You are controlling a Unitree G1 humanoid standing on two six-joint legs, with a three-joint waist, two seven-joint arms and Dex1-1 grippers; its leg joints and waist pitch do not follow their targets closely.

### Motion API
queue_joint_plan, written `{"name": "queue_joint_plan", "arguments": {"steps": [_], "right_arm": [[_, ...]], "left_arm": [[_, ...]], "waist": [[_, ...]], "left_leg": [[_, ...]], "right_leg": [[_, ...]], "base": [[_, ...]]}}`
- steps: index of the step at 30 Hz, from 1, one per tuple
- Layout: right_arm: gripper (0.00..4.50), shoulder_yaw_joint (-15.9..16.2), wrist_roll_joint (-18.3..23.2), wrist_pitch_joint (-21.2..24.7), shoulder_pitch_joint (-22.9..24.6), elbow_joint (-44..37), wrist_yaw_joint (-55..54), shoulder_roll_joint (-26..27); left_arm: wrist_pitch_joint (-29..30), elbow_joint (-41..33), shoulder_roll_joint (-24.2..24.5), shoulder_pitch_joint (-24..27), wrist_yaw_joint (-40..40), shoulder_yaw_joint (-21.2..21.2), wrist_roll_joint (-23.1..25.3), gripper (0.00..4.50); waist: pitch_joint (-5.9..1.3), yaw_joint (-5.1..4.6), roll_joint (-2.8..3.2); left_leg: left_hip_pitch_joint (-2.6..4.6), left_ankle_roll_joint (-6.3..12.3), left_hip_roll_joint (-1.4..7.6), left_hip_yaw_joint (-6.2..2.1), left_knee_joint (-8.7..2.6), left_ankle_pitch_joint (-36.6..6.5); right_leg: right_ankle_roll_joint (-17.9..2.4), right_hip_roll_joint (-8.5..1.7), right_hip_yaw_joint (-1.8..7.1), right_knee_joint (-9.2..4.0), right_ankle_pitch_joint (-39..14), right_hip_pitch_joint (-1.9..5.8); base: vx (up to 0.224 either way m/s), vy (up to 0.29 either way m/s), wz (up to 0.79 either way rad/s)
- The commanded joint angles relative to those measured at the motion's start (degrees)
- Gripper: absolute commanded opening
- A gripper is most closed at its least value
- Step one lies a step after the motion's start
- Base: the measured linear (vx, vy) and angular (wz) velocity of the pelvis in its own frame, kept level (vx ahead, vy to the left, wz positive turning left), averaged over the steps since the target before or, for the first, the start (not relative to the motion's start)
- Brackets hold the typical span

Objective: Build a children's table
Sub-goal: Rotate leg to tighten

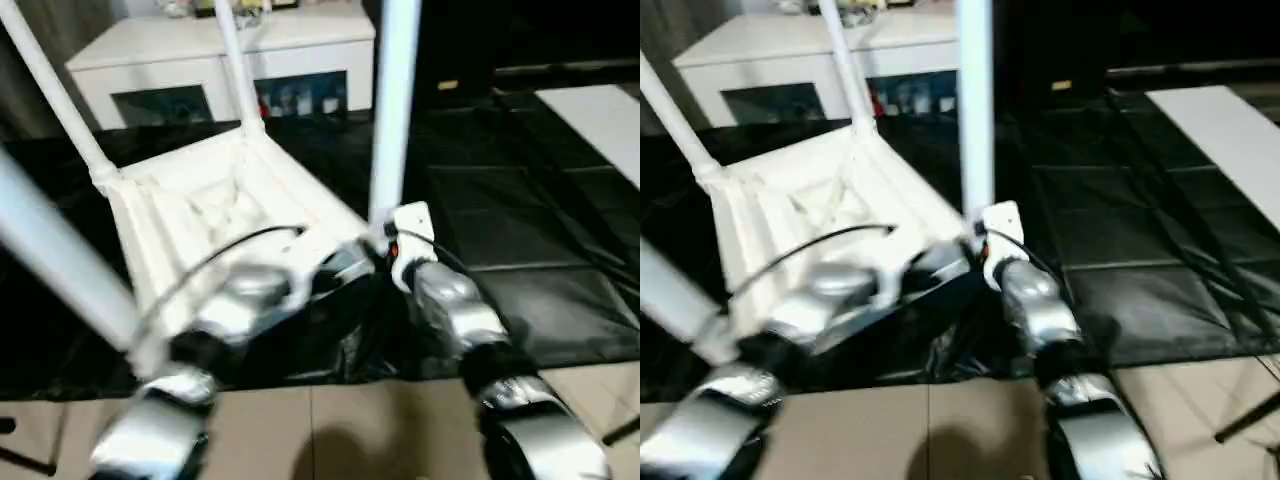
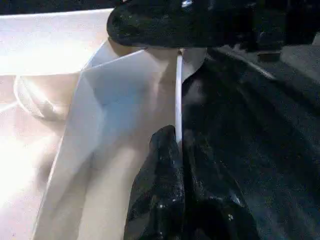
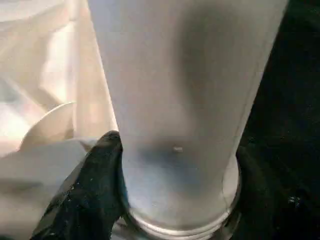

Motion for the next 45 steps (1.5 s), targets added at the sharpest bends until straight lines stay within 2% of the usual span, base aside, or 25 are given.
{"name": "queue_joint_plan", "arguments": {"steps": [1, 2, 4, 6, 7, 8, 10, 11, 12, 13, 14, 15, 16, 17, 19, 21, 22, 23, 25, 29, 33, 35, 38, 40, 45], "right_arm": [[2.7, 3.22, -0.01, -1.04, -0.48, 1.99, 3.19, 4.26], [2.7, 3.3, 0.21, -1.99, -0.55, 1.69, 4.35, 4.26], [3.26, 3.01, 0.56, -3.46, -0.67, 1.35, 5.55, 4.11], [3.42, 2.9, 0.55, -5.21, -0.71, 0.81, 6.57, 3.39], [3.49, 2.56, 0.82, -6.25, -0.78, 0.36, 7.69, 2.51], [3.75, 2.21, 0.99, -6.69, -0.86, 0.19, 8.3, 2.03], [3.75, 2.32, 1.1, -6.99, -0.85, -0.19, 10.42, 1.02], [3.94, 2.74, 1.13, -7.06, -0.64, -0.81, 13.06, -0.19], [3.94, 3.1, 1.1, -7.15, -0.48, -1.16, 14.79, -0.95], [3.94, 4.71, 0.61, -7.6, 0.52, -2.65, 19.57, -3.47], [3.94, 7.17, 0.21, -8.75, 2.29, -4.9, 27.45, -7.12], [3.94, 8.33, 0.77, -8.67, 3.49, -6.59, 32.31, -8.87], [3.94, 9.3, 1.9, -8.27, 4.85, -8.69, 37.4, -10.56], [3.94, 9.94, 3.1, -7.6, 6.15, -10.74, 42.25, -12.2], [3.94, 10.15, 3.78, -7.16, 6.87, -11.82, 44.93, -13.14], [3.94, 9.67, 5.59, -4.93, 7.78, -13.08, 50.09, -14.75], [3.94, 9.9, 6.17, -3.92, 8.14, -13.47, 53.3, -16.05], [3.94, 10.26, 6.55, -3.33, 8.34, -13.78, 55.11, -16.84], [3.94, 11.42, 7.32, -2.55, 8.65, -14.42, 58.44, -18.39], [3.94, 12.91, 5.31, -3.3, 8.37, -13.63, 59.66, -19.51], [3.94, 13.2, 3.99, -3.95, 8.25, -13.08, 59.72, -19.5], [3.78, 12.77, 4.41, -3.6, 8.02, -12.99, 59.55, -19.2], [3.78, 12.22, 5.37, -3.03, 7.53, -12.63, 59.14, -18.8], [3.47, 12.22, 5.42, -2.91, 7.48, -12.58, 59.32, -18.86], [3.1, 12.22, 5.17, -2.65, 7.75, -12.5, 59.81, -18.99]], "left_arm": [[-1.01, 2.32, -0.41, -1.44, 5.6, 1.95, 0.63, 0.0], [-1.04, 2.23, -0.34, -1.26, 4.73, 1.63, 0.67, 0.0], [-1.35, 2.19, -0.04, -0.99, 3.6, 1.09, 0.79, 0.0], [-1.47, 1.84, 0.72, -0.4, 1.86, 0.39, 0.92, 0.0], [-2.12, 1.36, 1.68, 0.21, 0.03, -0.37, 1.18, 0.0], [-2.67, 1.11, 2.23, 0.54, -1.02, -0.76, 1.39, 0.0], [-2.26, 0.23, 3.05, 1.24, -3.02, -1.14, 1.29, 0.0], [-2.37, -0.76, 3.98, 2.0, -5.11, -1.63, 1.25, 0.0], [-2.39, -1.4, 4.53, 2.48, -6.38, -1.91, 1.19, 0.0], [-2.68, -3.4, 6.09, 4.07, -11.21, -2.69, 0.22, 0.0], [-4.88, -6.1, 8.4, 6.33, -18.17, -3.87, -1.2, 0.0], [-5.56, -7.59, 9.55, 7.5, -21.5, -4.39, -2.06, 0.0], [-5.89, -9.06, 10.72, 8.52, -24.21, -4.89, -2.75, 0.0], [-6.72, -10.39, 12.04, 9.43, -26.7, -5.51, -3.21, 0.0], [-7.26, -11.12, 12.84, 9.93, -28.01, -5.84, -3.44, 0.0], [-7.17, -12.77, 14.04, 10.89, -30.29, -5.39, -4.74, 0.0], [-6.47, -13.98, 14.86, 11.43, -31.95, -4.88, -5.83, 0.0], [-6.17, -14.57, 15.33, 11.68, -32.65, -4.65, -6.19, 0.0], [-5.9, -15.38, 16.26, 12.04, -33.65, -4.27, -6.45, 0.0], [-6.12, -15.6, 17.12, 12.23, -34.72, -4.45, -6.41, 0.0], [-6.39, -15.31, 17.18, 12.13, -34.82, -4.43, -6.18, 0.0], [-6.07, -15.66, 17.18, 12.2, -34.86, -4.34, -6.18, 0.0], [-5.86, -15.7, 17.02, 12.13, -34.75, -4.27, -6.18, 0.0], [-5.82, -15.62, 16.97, 12.11, -34.76, -4.37, -6.21, 0.0], [-5.59, -15.7, 17.04, 12.37, -34.91, -4.66, -6.21, 0.0]], "waist": [[-3.38, 0.23, -0.84], [-3.48, 0.39, -0.86], [-3.45, 0.42, -0.86], [-3.51, 0.41, -0.8], [-3.48, 0.24, -0.75], [-3.54, 0.15, -0.82], [-3.56, 0.07, -0.71], [-3.62, 0.02, -0.68], [-3.65, 0.0, -0.65], [-3.7, 0.17, -0.59], [-3.78, 0.29, -0.64], [-3.9, 0.49, -0.64], [-3.98, 0.91, -0.62], [-4.18, 1.26, -0.38], [-4.18, 1.98, -0.32], [-3.98, 2.53, -0.26], [-3.92, 2.83, -0.19], [-3.8, 3.0, -0.32], [-3.74, 3.06, -0.27], [-3.62, 3.02, -0.43], [-3.76, 3.03, -0.47], [-3.83, 3.04, -0.52], [-3.84, 3.05, -0.51], [-3.79, 3.02, -0.57], [-3.84, 3.02, -0.55]], "left_leg": [[0.59, 2.92, 1.4, -0.9, -4.46, -16.76], [0.5, 3.5, 1.4, -0.83, -4.34, -15.84], [0.41, 3.95, 1.48, -0.87, -4.37, -15.21], [0.38, 4.63, 1.48, -0.83, -4.3, -14.97], [0.06, 4.82, 1.43, -0.94, -4.33, -14.94], [0.01, 4.97, 1.45, -0.99, -4.32, -14.79], [0.1, 5.23, 1.49, -1.04, -4.26, -14.26], [0.08, 5.57, 1.58, -1.05, -4.16, -13.89], [0.0, 6.03, 1.61, -1.0, -4.05, -13.22], [0.1, 6.24, 1.69, -1.04, -4.04, -12.79], [-0.11, 7.13, 1.73, -0.91, -3.78, -11.53], [-0.09, 7.55, 1.86, -0.95, -3.69, -10.77], [0.13, 8.7, 1.87, -0.72, -3.38, -9.46], [0.39, 9.49, 2.06, -0.67, -3.23, -8.7], [0.52, 9.95, 2.2, -0.56, -3.19, -8.0], [0.77, 9.22, 2.38, -0.51, -3.48, -9.56], [0.96, 8.23, 2.53, -0.55, -3.71, -11.0], [0.94, 7.19, 2.55, -0.57, -3.92, -12.07], [1.12, 6.29, 2.54, -0.49, -4.01, -13.53], [0.96, 4.87, 2.35, -0.41, -4.14, -14.3], [0.85, 4.84, 2.32, -0.47, -4.04, -12.8], [0.77, 5.45, 2.26, -0.44, -3.87, -11.63], [0.77, 5.92, 2.25, -0.42, -3.82, -11.33], [0.82, 5.79, 2.27, -0.42, -3.88, -11.77], [0.81, 5.74, 2.27, -0.44, -3.83, -11.55]], "right_leg": [[-11.45, -2.87, 1.42, -4.78, -16.09, 2.44], [-11.53, -2.87, 1.42, -4.67, -14.75, 2.51], [-11.86, -2.86, 1.42, -4.52, -13.65, 2.6], [-12.27, -2.87, 1.33, -4.4, -12.97, 2.69], [-12.14, -2.92, 1.22, -4.31, -13.13, 3.0], [-12.0, -2.94, 1.18, -4.32, -13.18, 3.04], [-12.61, -2.88, 1.15, -4.22, -12.09, 3.01], [-13.25, -2.94, 1.17, -4.07, -10.86, 3.13], [-13.74, -2.91, 1.13, -3.93, -9.6, 3.18], [-13.97, -2.9, 1.06, -3.84, -8.88, 3.26], [-14.41, -2.83, 1.08, -3.57, -6.23, 3.36], [-14.7, -2.8, 1.02, -3.32, -4.72, 3.46], [-15.6, -2.48, 1.0, -3.0, -1.64, 3.32], [-16.34, -2.6, 1.12, -2.73, 0.31, 3.19], [-16.58, -2.6, 1.16, -2.57, 0.84, 2.98], [-16.5, -2.54, 1.2, -2.7, -1.37, 2.81], [-16.36, -2.5, 1.24, -2.78, -3.12, 2.8], [-16.02, -2.44, 1.3, -2.85, -4.62, 2.79], [-15.75, -2.41, 1.43, -3.02, -5.93, 2.65], [-14.63, -2.65, 1.6, -3.33, -9.13, 2.61], [-14.45, -2.66, 1.58, -3.2, -8.22, 2.71], [-14.64, -2.63, 1.54, -3.09, -6.84, 2.73], [-14.79, -2.61, 1.49, -3.07, -6.68, 2.71], [-14.66, -2.6, 1.49, -3.18, -7.68, 2.72], [-14.54, -2.58, 1.48, -3.15, -7.82, 2.69]], "base": [[0.0, 0.0, 0.0], [0.0, 0.0, 0.0], [0.0, 0.0, 0.0], [0.0, 0.0, 0.0], [0.0, 0.0, 0.0], [0.0, 0.0, 0.0], [0.0, 0.0, 0.0], [0.0, 0.0, 0.0], [0.0, 0.0, 0.0], [0.0, 0.0, 0.0], [0.0, 0.0, 0.0], [0.0, 0.0, 0.0], [0.0, 0.0, 0.0], [0.0, 0.0, 0.0], [0.0, 0.0, 0.0], [0.0, 0.0, 0.0], [0.0, 0.0, 0.0], [0.0, 0.0, 0.0], [0.0, 0.0, 0.0], [0.0, 0.0, 0.0], [0.0, 0.0, 0.0], [0.0, 0.0, 0.0], [0.0, 0.0, 0.0], [0.0, 0.0, 0.0], [0.0, 0.0, 0.0]]}}
